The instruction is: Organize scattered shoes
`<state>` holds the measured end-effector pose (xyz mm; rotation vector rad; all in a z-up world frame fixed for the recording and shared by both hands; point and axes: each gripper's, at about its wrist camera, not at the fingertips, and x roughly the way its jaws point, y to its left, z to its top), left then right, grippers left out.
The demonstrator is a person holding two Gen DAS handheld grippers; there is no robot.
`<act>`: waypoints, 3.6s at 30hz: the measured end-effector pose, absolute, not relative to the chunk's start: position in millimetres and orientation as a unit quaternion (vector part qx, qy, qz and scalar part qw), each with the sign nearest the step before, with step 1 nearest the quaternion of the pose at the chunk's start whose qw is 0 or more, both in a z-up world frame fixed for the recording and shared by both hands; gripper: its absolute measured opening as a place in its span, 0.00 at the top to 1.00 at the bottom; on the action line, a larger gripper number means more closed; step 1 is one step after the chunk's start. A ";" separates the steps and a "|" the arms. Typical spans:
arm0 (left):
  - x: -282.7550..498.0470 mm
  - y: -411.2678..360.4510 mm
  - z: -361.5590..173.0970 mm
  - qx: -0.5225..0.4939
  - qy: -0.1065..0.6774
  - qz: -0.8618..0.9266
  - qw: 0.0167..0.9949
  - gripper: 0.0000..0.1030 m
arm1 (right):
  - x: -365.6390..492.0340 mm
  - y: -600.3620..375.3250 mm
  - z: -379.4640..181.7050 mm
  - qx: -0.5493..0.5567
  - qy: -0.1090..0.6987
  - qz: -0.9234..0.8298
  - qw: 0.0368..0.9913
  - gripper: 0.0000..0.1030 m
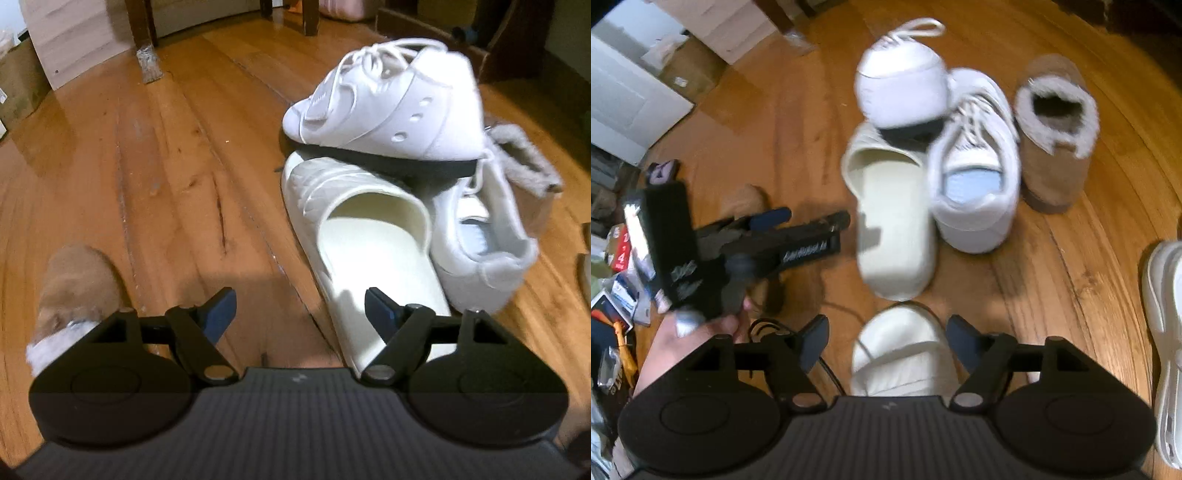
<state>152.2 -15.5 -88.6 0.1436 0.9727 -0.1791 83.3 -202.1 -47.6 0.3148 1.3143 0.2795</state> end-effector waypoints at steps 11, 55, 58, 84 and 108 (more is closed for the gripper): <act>198.9 -20.1 -114.7 0.033 0.420 -0.042 0.906 0.26 | 75.8 -234.6 -53.4 0.168 0.595 0.122 0.776 0.30; 50.0 57.6 -59.7 -0.177 0.440 0.017 0.880 0.81 | -9.3 -236.1 -37.5 0.118 0.562 0.211 0.791 0.30; 50.8 64.1 -69.7 -0.169 0.495 0.019 0.852 0.58 | -16.4 -210.5 -40.9 0.010 0.545 0.268 0.794 0.30; -52.9 27.9 -60.4 -0.129 0.589 -0.220 0.767 0.33 | 12.7 -82.9 -117.7 -0.435 0.481 0.469 0.599 0.16; -59.8 -45.6 -10.9 -0.032 0.512 -0.263 0.817 0.33 | -24.3 -313.2 -104.8 0.200 0.703 -0.015 0.683 0.30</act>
